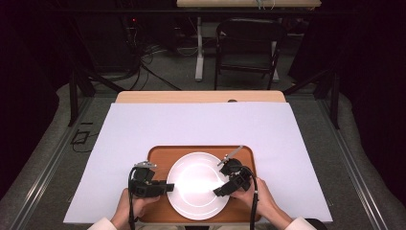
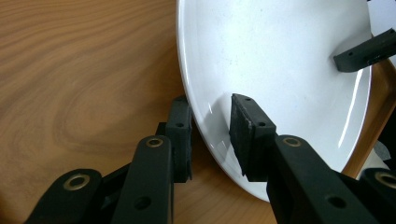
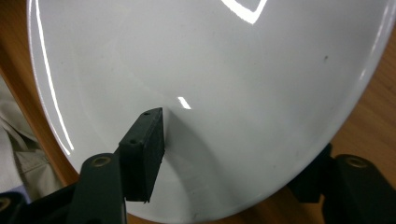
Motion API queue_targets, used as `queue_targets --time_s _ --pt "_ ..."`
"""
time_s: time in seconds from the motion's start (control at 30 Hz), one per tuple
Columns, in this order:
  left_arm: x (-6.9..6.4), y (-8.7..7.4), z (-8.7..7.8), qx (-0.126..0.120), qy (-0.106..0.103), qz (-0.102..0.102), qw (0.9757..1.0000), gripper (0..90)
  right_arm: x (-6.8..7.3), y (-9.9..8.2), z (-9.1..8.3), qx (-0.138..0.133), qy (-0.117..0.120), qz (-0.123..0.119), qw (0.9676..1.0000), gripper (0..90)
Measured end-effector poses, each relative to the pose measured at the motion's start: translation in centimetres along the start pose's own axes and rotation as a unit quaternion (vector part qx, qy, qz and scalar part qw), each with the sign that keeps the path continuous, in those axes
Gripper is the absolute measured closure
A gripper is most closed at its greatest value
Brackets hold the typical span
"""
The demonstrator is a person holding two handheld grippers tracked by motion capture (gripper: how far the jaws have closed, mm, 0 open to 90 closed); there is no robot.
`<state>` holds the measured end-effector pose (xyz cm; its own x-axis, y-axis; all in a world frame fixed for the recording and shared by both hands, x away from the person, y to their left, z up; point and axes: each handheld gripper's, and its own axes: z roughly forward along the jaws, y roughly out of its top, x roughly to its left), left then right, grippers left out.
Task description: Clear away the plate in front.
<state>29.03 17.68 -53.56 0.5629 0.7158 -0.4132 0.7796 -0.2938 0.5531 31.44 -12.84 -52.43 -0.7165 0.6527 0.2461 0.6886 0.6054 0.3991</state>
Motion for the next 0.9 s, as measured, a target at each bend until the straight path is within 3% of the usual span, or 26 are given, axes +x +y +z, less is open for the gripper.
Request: queue_targets --time_s 0.07,0.43,0.57,0.77,0.9 --pt "0.0 0.0 0.0 0.005 0.003 0.001 1.0000 69.0 0.2 0.1 0.2 0.010 -0.010 -0.008 0.9999 32.4" --pt "0.0 0.0 0.0 0.007 0.030 0.008 0.9995 68.7 0.2 0.5 0.6 0.014 -0.018 -0.014 0.9996 28.6" --pt "0.2 -0.1 0.1 0.010 0.029 0.002 0.9995 68.3 0.2 0.8 0.8 0.015 -0.023 -0.015 0.9995 25.7" --pt "0.1 -0.1 0.0 0.014 0.037 0.010 0.9991 67.9 0.3 1.0 1.0 0.021 -0.024 -0.019 0.9993 23.0" --pt "0.1 -0.1 0.2 0.021 0.037 0.013 0.9990 66.1 0.4 1.1 1.1 0.033 -0.033 -0.036 0.9983 19.2"
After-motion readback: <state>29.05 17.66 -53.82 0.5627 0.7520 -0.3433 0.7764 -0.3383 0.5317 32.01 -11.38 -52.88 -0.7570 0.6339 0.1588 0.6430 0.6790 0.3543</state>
